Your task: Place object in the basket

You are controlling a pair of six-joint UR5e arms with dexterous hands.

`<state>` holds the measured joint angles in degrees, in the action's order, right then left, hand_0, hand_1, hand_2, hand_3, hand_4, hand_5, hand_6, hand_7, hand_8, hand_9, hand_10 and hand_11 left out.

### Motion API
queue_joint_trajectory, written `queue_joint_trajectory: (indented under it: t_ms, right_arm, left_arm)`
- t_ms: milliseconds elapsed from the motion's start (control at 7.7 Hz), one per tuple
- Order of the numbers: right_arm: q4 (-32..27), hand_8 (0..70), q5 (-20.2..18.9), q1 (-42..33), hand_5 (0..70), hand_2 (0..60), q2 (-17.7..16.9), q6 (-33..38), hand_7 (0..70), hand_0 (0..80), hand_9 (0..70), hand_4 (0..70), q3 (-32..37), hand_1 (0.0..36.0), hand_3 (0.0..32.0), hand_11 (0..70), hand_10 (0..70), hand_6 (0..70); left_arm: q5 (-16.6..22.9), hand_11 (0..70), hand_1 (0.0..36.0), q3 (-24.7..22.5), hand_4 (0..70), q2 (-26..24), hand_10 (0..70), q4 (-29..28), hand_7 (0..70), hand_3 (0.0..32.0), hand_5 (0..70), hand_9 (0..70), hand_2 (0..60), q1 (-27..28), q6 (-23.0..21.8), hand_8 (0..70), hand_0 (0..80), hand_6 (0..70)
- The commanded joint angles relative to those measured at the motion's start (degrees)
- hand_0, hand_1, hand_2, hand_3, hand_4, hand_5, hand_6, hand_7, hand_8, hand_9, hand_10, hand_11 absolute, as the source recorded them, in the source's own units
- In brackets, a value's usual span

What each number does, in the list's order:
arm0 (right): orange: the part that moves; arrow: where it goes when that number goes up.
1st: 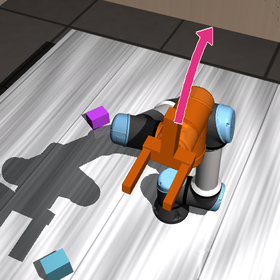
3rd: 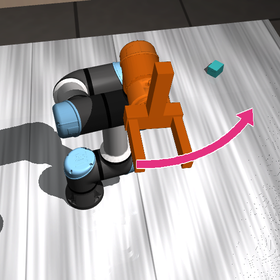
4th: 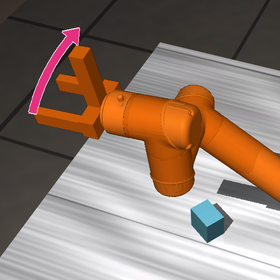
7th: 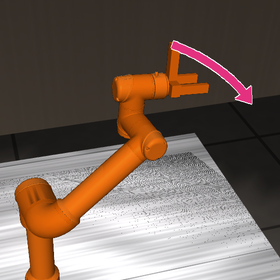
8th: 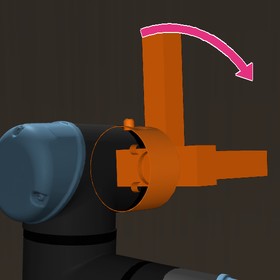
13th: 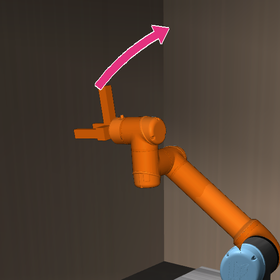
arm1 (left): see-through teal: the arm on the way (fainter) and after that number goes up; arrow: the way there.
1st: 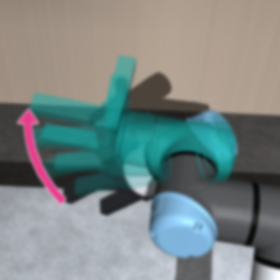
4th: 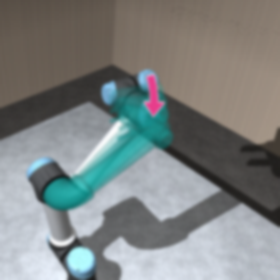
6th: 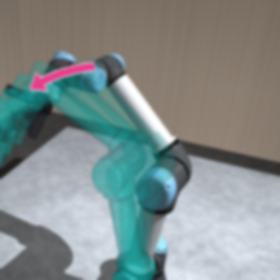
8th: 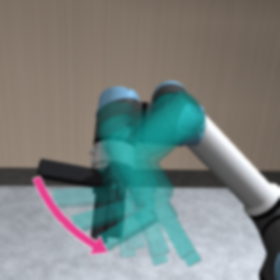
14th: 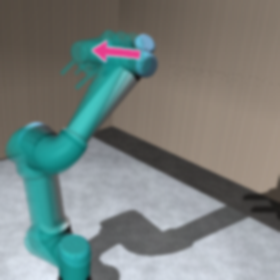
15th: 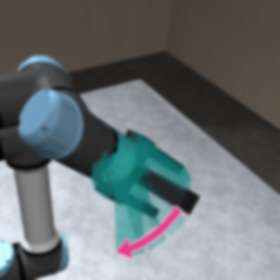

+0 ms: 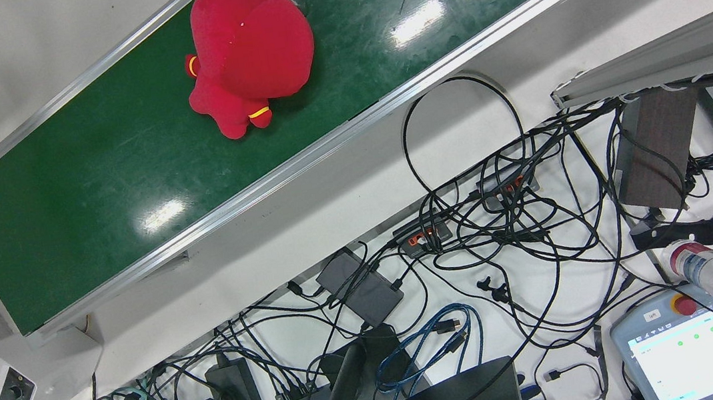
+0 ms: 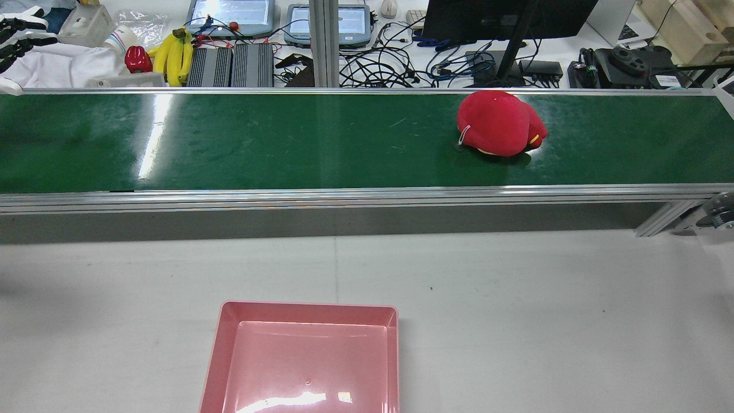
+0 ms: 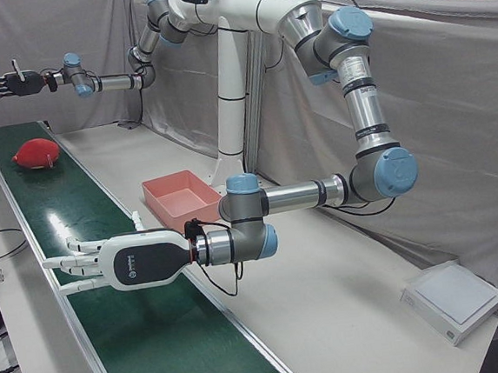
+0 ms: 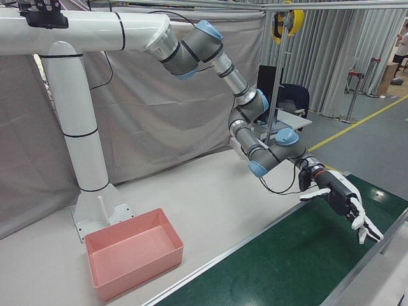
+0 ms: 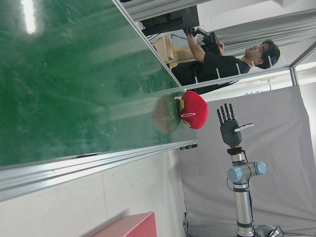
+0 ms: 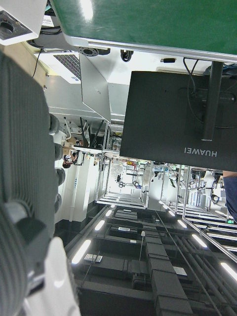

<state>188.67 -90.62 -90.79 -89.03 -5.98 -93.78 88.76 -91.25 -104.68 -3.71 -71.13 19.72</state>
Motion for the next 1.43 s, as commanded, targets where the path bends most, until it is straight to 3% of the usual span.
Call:
queue_joint_trajectory:
  t_ms: [0, 1299]
  right_arm:
    - [0.03, 0.0, 0.0, 0.0, 0.0, 0.0, 0.0, 0.0, 0.0, 0.0, 0.0, 0.0, 0.0, 0.0, 0.0, 0.0, 0.0, 0.0]
    - [0.03, 0.0, 0.0, 0.0, 0.0, 0.0, 0.0, 0.0, 0.0, 0.0, 0.0, 0.0, 0.0, 0.0, 0.0, 0.0, 0.0, 0.0]
  left_arm:
    - [0.01, 0.0, 18.4, -0.77, 15.0, 0.0, 0.0, 0.19, 4.7, 0.0, 31.2, 20.4, 0.0, -0.06, -0.39, 13.4, 57.5, 6.2]
    - [0.01, 0.0, 18.0, -1.56, 14.8, 0.88, 0.0, 0.19, 4.6, 0.0, 30.5, 20.3, 0.0, -0.68, -0.74, 13.4, 57.4, 6.2]
